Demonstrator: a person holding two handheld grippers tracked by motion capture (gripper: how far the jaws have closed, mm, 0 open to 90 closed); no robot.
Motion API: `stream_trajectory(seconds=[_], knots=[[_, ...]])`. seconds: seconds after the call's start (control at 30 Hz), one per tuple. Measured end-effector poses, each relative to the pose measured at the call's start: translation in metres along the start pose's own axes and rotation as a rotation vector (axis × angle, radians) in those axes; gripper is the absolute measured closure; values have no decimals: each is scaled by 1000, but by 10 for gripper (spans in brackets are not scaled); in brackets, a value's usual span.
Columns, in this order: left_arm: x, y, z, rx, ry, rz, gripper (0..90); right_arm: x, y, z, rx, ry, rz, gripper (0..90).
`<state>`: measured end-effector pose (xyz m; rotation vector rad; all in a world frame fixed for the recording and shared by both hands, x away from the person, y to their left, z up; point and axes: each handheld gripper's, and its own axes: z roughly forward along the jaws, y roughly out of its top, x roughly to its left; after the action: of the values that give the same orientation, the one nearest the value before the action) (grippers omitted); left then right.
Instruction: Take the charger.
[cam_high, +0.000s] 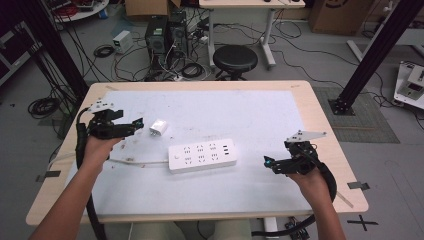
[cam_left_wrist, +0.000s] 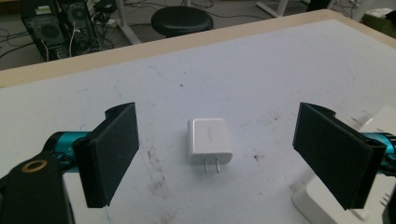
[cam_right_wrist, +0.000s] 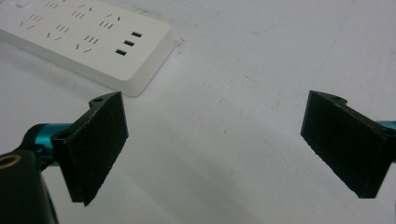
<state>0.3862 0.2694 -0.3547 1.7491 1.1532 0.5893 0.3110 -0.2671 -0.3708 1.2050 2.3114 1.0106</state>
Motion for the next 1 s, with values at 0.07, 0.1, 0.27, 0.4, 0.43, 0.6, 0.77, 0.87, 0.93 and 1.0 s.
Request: stream_trajectory(seconds=[0.07,0.1,0.27,0.4,0.43,0.6,0.77,0.87,0.93,1.0], knots=[[-1,3,11,14,9,-3,146,0,2,1,3,0,4,74],[-1,4,15,21,9,0,145,0,2,1,4,2,5,74],[2,-1,37,67,30,11,145,-3,4,3,17,-1,11,74],[7,-6,52,107,44,5,145,-3,4,4,24,-1,16,74],[7,-7,55,102,47,-6,145,-4,4,4,28,-2,21,74],[8,-13,72,142,54,1,145,-5,4,6,37,-4,24,74],[4,-21,91,184,37,21,145,-6,3,8,43,-6,33,74],[2,-27,101,220,39,45,146,-7,2,10,49,-8,37,74],[3,-30,105,237,23,34,146,-8,2,10,49,-8,38,74],[3,-32,108,242,21,29,146,-8,2,10,52,-10,41,74]])
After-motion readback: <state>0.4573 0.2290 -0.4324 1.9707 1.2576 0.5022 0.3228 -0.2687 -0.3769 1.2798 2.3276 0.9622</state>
